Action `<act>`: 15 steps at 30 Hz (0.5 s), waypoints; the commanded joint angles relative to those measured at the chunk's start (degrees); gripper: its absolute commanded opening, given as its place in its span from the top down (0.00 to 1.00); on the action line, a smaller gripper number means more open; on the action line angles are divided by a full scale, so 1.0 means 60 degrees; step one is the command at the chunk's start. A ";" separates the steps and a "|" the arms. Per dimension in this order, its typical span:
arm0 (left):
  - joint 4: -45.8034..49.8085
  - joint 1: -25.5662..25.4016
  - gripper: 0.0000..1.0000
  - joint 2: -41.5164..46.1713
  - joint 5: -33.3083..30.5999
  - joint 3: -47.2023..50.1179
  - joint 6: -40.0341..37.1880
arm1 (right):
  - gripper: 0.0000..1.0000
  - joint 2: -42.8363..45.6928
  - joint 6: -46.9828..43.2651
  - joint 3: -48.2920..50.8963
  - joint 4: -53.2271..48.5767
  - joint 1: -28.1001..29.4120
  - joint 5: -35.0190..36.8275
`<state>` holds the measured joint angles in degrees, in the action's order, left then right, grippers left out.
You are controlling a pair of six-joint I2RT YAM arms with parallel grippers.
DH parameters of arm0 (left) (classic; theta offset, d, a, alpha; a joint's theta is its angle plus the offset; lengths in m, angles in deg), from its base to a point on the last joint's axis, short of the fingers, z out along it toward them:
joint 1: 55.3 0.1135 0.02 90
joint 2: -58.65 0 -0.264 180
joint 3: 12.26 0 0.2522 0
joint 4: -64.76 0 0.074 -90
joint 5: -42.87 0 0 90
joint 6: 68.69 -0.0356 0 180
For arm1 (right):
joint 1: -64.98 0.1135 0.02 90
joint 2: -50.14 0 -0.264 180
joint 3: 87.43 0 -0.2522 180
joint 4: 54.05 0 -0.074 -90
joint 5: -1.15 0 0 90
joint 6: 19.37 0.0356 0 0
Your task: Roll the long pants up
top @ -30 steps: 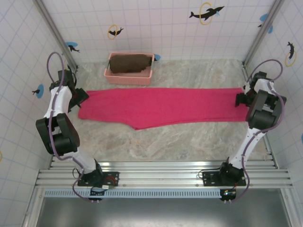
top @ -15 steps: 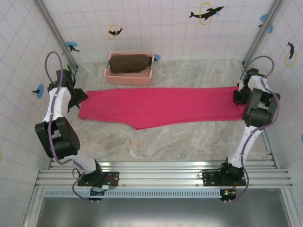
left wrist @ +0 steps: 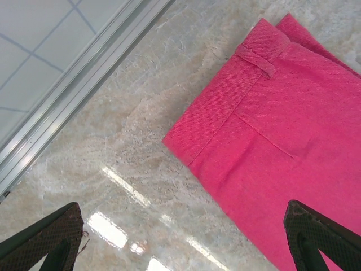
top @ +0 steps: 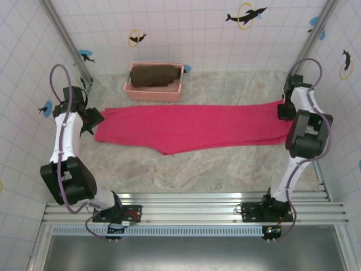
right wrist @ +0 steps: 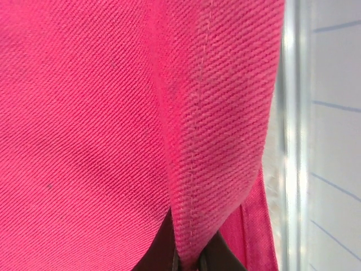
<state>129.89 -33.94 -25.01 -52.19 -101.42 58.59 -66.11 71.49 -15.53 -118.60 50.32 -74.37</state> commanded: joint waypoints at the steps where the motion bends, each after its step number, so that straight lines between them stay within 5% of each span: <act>1: 0.0626 -0.0031 0.06 0.0674 0.0113 0.0167 -0.0279 | 1.00 0.1152 0.0291 0.0241 -0.0153 0.0212 0.1768; 8: 0.1047 -0.0031 0.06 0.1252 0.0165 0.0441 -0.0567 | 1.00 0.2242 0.0631 0.0777 -0.0282 0.0124 0.4437; 12: 0.0883 -0.0280 0.06 0.1417 0.0319 0.0801 -0.0445 | 1.00 0.2585 0.0738 0.0602 -0.0650 0.0462 0.4545; 15: 0.0806 -0.0471 0.06 0.1389 0.0416 0.0990 -0.0408 | 1.00 0.2697 0.0887 0.0253 -0.1118 0.1589 0.4430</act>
<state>133.68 -35.82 -17.38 -50.79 -96.57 57.08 -52.69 75.14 -11.71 -122.45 53.95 -51.02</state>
